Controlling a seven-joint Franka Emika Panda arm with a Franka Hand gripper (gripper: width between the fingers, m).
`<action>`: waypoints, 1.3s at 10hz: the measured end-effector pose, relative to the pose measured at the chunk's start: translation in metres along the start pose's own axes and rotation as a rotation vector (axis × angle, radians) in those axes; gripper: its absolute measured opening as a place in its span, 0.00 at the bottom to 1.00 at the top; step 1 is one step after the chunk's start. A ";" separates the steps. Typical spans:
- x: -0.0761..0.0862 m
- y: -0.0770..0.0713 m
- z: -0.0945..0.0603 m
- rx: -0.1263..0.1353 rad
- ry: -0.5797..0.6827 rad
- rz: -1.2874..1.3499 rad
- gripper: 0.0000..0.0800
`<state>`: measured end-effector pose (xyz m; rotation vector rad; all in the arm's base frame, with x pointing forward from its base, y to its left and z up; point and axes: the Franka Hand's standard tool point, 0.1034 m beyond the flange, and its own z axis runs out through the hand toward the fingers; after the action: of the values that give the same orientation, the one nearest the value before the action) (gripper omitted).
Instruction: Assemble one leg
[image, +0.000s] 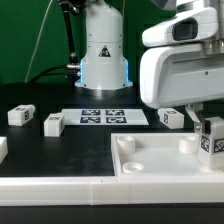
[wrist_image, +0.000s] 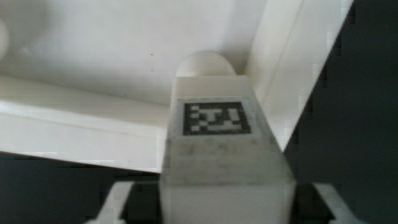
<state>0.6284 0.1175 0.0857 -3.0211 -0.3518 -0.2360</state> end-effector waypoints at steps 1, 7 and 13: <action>0.000 0.000 0.000 0.000 0.000 -0.002 0.36; -0.001 0.007 -0.001 -0.010 0.013 0.625 0.36; -0.009 0.007 -0.001 0.005 0.005 1.244 0.36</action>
Offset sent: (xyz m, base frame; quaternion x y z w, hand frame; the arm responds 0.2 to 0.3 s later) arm 0.0000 0.0000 0.0000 0.0000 0.0000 0.2377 0.9713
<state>0.6213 0.1092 0.0844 -2.5976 1.4397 -0.1149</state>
